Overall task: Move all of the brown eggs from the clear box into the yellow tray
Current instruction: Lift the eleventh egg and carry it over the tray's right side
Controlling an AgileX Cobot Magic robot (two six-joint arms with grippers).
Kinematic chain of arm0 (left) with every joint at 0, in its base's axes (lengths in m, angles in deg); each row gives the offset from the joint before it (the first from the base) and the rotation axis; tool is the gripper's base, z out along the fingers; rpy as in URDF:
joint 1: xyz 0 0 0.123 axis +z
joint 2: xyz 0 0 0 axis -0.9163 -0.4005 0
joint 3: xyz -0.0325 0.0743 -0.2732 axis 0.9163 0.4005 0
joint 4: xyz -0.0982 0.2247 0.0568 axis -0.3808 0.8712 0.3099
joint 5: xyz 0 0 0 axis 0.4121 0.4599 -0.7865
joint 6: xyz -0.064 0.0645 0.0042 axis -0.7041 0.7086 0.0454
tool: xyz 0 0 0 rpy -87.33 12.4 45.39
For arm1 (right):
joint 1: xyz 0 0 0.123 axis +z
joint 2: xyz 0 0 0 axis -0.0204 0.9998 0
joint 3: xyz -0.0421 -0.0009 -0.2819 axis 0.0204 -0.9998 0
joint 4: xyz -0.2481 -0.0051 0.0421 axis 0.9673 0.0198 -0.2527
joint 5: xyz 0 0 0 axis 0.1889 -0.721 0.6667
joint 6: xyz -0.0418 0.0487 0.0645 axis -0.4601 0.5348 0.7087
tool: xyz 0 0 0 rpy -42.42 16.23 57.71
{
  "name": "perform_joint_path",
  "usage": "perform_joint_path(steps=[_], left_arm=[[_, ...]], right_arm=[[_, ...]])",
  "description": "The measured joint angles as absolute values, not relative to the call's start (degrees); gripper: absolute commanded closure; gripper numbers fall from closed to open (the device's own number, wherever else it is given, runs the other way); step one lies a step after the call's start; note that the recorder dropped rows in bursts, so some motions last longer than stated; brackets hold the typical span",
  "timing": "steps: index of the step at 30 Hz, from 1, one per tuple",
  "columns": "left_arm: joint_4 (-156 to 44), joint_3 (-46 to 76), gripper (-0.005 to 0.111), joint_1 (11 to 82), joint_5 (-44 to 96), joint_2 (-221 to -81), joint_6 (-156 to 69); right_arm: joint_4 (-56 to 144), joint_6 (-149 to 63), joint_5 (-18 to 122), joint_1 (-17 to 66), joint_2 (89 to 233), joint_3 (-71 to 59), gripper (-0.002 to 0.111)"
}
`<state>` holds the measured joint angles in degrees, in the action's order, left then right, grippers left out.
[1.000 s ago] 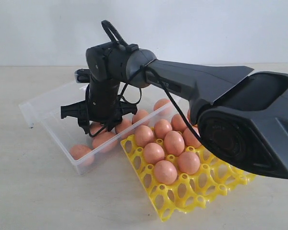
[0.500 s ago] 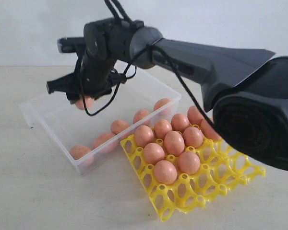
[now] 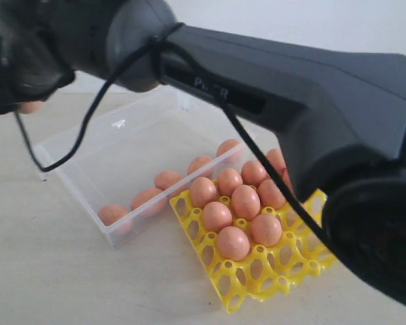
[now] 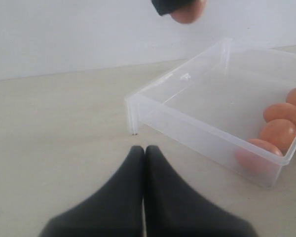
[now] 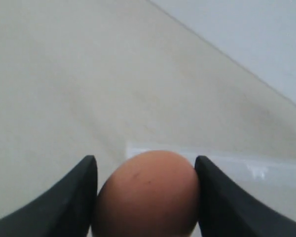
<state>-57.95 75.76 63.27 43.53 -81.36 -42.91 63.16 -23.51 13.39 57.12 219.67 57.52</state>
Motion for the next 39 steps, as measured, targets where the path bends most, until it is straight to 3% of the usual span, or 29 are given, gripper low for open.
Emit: perform_joint_path(steps=[4,9,20,24,34,39], left_arm=[[-57.9,75.8,0.111,63.3,43.5,-81.4,-42.9],[-57.9,75.8,0.111,63.3,43.5,-81.4,-42.9],[-57.9,75.8,0.111,63.3,43.5,-81.4,-42.9],[-57.9,75.8,0.111,63.3,43.5,-81.4,-42.9],[-57.9,75.8,0.111,63.3,43.5,-81.4,-42.9],[-57.9,75.8,0.111,63.3,43.5,-81.4,-42.9]], right_arm=[[67.2,-23.5,14.7,61.3,216.2,57.5,0.109],[68.9,-26.3,14.9,59.7,210.5,50.9,0.109],[83.3,-4.5,42.8,57.8,190.5,6.9,0.109],[84.1,-1.2,45.7,57.2,182.0,-4.9,0.109],[84.1,5.5,46.2,44.2,157.4,-26.7,0.109],[84.9,5.1,46.4,33.4,149.7,-36.6,0.109]])
